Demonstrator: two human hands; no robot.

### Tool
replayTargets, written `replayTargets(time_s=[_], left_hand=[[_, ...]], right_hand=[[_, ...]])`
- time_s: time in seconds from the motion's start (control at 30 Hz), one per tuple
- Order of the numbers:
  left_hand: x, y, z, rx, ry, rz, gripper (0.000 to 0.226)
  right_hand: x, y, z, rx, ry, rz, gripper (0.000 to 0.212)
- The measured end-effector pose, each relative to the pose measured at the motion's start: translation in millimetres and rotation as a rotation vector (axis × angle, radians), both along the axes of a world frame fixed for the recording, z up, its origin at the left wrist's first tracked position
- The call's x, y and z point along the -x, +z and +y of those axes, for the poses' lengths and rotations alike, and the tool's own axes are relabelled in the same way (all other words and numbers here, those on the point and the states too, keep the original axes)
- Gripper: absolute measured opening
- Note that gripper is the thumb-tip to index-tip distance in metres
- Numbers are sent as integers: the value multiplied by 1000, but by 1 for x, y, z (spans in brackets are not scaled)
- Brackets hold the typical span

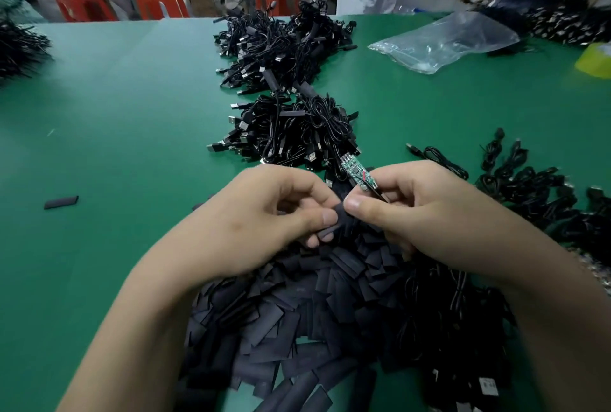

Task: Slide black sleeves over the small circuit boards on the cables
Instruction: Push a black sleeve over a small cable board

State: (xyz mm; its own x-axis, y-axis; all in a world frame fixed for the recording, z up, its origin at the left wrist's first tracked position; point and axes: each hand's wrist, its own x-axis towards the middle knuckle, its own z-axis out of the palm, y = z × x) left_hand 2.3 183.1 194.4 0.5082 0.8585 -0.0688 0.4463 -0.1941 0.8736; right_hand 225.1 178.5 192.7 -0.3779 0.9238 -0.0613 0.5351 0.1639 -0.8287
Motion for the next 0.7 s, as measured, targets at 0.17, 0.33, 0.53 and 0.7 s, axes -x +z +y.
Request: replayTargets(time_s=[0.17, 0.33, 0.53, 0.7], left_hand=[[-6, 0, 0, -136, 134, -105, 10], [-16, 1, -4, -548, 189, 118, 27], [-4, 1, 0, -603, 265, 74, 23], [4, 0, 1, -528, 361, -54, 21]], right_hand=[[0, -4, 2, 18, -67, 129, 40], [3, -7, 2, -17, -116, 178, 29], [0, 1, 3, 116, -63, 237, 43], [-10, 9, 1, 149, 85, 221, 48]])
